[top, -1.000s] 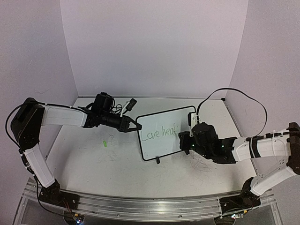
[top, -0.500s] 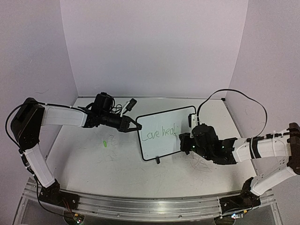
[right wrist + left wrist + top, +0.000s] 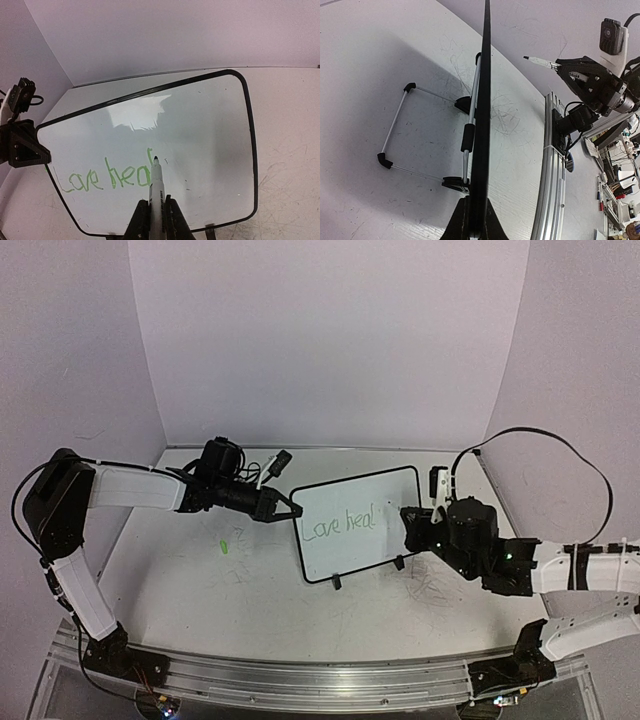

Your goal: Write a sentence on the whiteboard

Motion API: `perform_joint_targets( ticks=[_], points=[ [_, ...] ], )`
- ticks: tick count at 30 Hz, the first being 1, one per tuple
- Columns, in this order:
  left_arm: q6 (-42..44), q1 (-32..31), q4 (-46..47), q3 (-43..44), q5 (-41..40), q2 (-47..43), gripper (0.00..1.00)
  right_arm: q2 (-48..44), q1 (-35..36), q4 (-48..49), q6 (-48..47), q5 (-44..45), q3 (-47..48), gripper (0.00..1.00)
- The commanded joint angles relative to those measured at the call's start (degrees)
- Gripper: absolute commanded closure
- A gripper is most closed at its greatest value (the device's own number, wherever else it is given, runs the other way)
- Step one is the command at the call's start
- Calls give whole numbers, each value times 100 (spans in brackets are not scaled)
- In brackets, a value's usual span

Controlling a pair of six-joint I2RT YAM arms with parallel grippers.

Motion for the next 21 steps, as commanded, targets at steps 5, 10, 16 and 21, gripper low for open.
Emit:
perform_joint_targets(
  ticks=[5, 10, 16, 21],
  points=[
    [36, -25, -210, 193, 117, -207, 100, -73, -25, 297, -272, 89, -44, 100],
    [35, -24, -207, 187, 115, -205, 100, 256, -21, 243, -346, 4, 150, 100],
    [35, -24, -209, 194, 115, -194, 100, 651, -19, 113, -390, -212, 427, 100],
    [35, -26, -224, 196, 107, -191, 100, 865, -19, 115, -314, -292, 513, 100]
  ],
)
